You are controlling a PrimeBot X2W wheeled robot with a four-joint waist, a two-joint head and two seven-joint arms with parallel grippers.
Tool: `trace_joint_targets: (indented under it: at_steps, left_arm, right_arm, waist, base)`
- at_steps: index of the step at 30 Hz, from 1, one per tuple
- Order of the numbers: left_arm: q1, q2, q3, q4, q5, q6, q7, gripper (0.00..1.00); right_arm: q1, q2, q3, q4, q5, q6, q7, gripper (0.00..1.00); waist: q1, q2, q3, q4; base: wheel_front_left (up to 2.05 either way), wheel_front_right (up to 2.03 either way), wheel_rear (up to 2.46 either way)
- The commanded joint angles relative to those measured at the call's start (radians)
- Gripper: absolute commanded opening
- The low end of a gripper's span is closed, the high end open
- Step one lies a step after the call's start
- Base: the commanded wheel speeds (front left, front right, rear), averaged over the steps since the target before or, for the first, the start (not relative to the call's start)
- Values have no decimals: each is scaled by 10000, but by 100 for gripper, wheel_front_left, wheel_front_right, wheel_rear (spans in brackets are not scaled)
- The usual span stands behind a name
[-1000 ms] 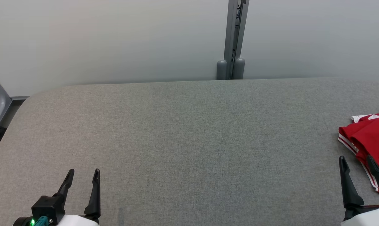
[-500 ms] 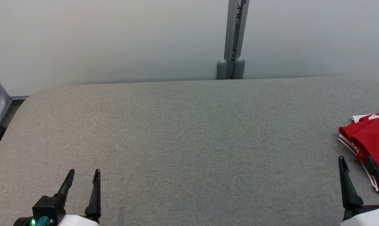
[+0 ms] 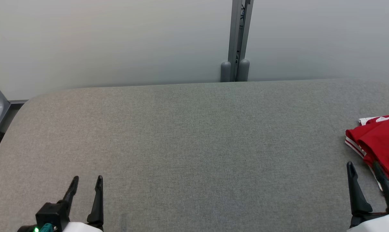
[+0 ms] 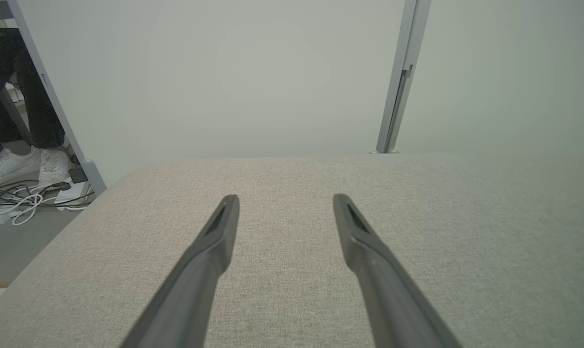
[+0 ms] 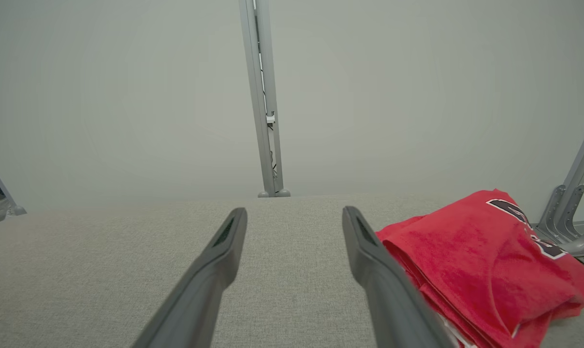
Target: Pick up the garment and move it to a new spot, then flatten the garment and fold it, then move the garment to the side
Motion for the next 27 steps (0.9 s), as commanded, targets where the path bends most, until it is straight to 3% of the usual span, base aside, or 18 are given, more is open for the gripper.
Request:
trace_joint_targets:
  at_steps: [1, 27]
  left_arm:
    - [30, -71, -25, 97, -3, -4, 3, 0]
    - [-472, -878, 1063, 542, -3538, -990, 895, 0]
  right_arm:
    - [19, 50, 10, 129, 9, -2, 6, 0]
    - [-734, 248, -3, 1177, 4145, 0, 538, 0]
  waist:
    - [0, -1, 0, -1]
    - [0, -1, 51, -25]
  base:
    - [0, 0, 0]
    - [0, 0, 0]
